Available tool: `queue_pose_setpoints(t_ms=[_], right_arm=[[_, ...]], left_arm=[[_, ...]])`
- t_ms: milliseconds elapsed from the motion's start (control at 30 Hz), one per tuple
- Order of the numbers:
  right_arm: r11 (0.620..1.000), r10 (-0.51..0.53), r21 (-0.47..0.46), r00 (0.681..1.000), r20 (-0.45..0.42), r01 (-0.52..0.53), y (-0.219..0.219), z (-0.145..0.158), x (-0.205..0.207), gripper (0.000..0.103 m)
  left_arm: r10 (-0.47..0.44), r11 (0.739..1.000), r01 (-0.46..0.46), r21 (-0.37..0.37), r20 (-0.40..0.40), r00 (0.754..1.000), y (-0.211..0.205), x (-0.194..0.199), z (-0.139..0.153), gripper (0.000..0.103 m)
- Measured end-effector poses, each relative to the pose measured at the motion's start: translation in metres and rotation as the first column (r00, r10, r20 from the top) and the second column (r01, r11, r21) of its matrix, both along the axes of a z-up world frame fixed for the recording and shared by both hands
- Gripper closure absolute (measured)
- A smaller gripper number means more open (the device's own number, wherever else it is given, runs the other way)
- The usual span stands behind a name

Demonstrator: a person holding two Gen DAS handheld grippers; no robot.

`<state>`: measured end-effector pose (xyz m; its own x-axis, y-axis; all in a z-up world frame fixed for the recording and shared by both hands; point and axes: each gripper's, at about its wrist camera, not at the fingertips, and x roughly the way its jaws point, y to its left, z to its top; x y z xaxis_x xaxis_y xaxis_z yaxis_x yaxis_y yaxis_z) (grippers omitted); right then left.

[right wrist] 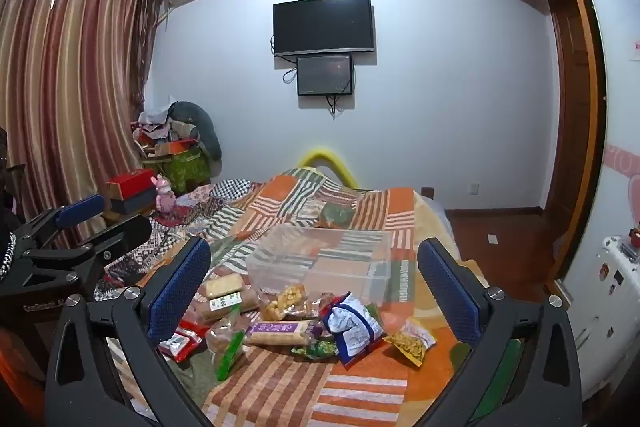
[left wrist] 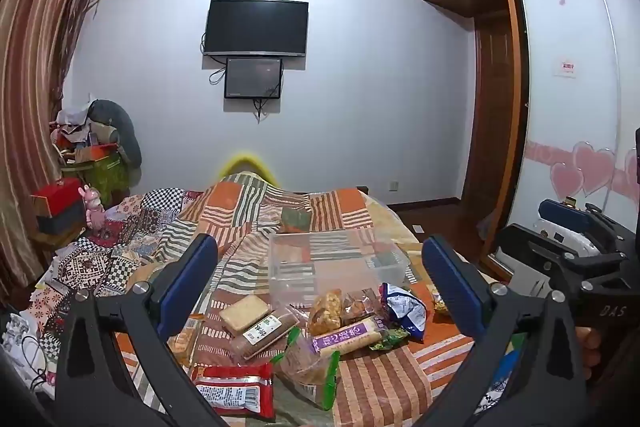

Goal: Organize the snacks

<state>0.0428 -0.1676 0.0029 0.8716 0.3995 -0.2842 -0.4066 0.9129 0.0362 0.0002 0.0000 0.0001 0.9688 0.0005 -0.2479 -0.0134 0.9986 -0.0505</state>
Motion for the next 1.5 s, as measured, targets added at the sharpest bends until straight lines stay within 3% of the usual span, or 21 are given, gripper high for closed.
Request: queue_pose_setpoints(t_ms=[1500], right_arm=[[1.000, -0.010, 0.019, 1.000, 0.010, 0.009, -0.007, 0.010, -0.001, 0.000]], left_arm=[[0.025, 1.000, -0.025, 0.000, 0.024, 0.999, -0.002, -0.003, 0.001, 0.000]])
